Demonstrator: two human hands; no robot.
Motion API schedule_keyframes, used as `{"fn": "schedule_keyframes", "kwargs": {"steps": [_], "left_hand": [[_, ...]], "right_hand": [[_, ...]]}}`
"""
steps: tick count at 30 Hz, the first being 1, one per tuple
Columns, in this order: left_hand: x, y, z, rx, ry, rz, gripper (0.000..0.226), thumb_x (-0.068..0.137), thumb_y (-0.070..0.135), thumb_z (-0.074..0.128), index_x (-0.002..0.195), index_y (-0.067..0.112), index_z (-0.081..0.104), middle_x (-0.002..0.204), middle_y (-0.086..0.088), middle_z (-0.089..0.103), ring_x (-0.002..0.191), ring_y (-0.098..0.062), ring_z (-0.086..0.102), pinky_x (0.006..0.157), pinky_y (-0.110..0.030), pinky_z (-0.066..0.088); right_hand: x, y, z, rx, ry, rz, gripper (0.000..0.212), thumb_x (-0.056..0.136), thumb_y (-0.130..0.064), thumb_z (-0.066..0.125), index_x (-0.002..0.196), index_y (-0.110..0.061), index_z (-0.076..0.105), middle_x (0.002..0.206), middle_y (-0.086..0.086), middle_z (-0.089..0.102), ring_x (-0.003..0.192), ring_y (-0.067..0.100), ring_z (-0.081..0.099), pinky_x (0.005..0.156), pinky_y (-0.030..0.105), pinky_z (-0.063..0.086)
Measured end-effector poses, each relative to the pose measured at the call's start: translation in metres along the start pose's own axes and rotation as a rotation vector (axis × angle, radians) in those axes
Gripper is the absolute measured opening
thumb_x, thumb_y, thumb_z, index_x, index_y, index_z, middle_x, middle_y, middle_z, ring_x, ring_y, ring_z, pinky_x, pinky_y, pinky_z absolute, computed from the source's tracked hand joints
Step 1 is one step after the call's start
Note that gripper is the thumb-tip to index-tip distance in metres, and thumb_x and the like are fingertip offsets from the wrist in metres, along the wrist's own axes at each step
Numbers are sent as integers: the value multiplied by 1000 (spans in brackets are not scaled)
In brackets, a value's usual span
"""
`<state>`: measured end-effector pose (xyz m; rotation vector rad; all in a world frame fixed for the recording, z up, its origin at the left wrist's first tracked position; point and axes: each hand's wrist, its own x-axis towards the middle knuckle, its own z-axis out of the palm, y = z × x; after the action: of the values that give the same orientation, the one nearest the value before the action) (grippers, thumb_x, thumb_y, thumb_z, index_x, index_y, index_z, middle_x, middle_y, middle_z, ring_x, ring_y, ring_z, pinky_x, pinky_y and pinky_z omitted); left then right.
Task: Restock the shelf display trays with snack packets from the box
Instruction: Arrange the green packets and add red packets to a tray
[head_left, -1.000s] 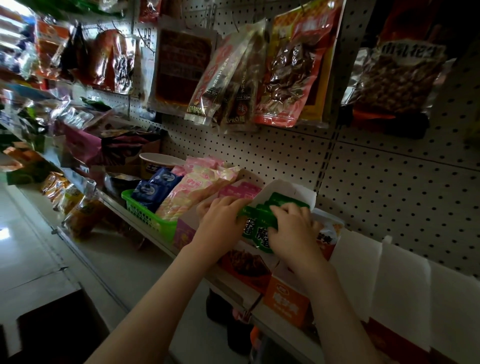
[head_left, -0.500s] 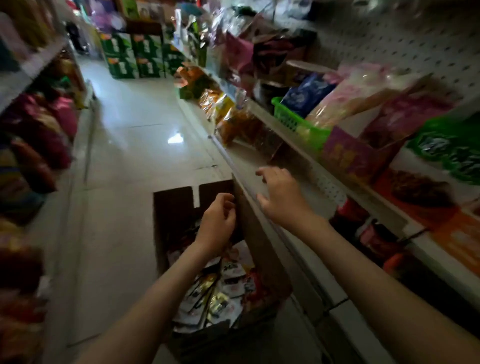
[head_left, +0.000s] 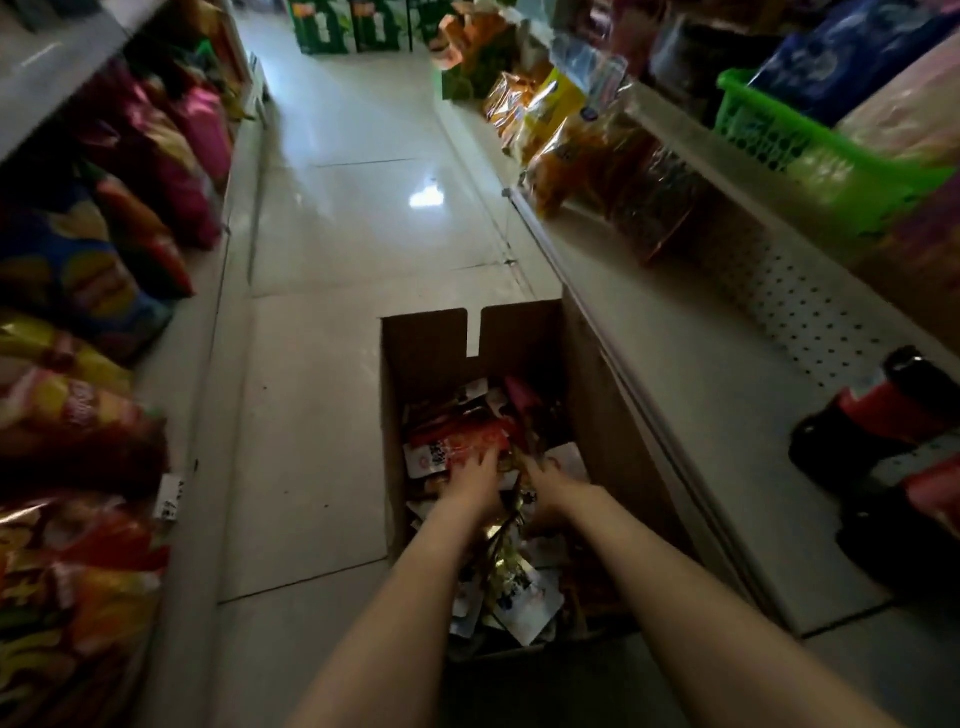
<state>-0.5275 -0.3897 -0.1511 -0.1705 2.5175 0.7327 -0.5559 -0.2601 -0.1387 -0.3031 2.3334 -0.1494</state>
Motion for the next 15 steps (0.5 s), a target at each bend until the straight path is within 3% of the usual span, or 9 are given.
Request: {"fn": "schedule_keyframes", "kwargs": {"steps": [2,4,9,12,15], "left_hand": [[3,-13,9,180,-105,-18,69,95,31,52,153,30,14,160,-8,9,144,-39,14,117,-54,13],[8,-24,17,252,-138,-67,60,99,35,45,152,33,17,158,-9,12,143,-38,13,115,-54,11],[18,-22,18,329,58,-91,47,96,28,47,142,20,38,143,-10,39,130,-33,38,106,-44,34],[29,-19,8,-54,135,-248,45,87,30,55,130,19,48,128,-9,53,115,-29,52,93,-38,47],[32,-22,5,-698,383,-411,30,88,25,53,116,16,57,112,-9,62,98,-27,61,83,-35,50]], "right_hand": [[10,2,15,-76,-51,-41,101,84,-33,69,152,-26,-4,160,9,-8,147,32,-5,117,50,18],[25,3,28,-124,-37,-62,90,88,-43,61,152,-31,-1,160,7,-4,146,32,-9,116,53,16],[42,-1,27,-168,77,-73,63,95,-44,46,150,-33,17,155,9,16,141,37,13,110,47,27],[48,-9,10,-59,70,-71,60,92,-40,48,147,-29,28,155,8,13,141,34,14,113,45,20],[59,-18,-4,202,350,-131,44,91,-22,46,134,-16,45,140,6,34,129,29,35,108,39,32]]}}
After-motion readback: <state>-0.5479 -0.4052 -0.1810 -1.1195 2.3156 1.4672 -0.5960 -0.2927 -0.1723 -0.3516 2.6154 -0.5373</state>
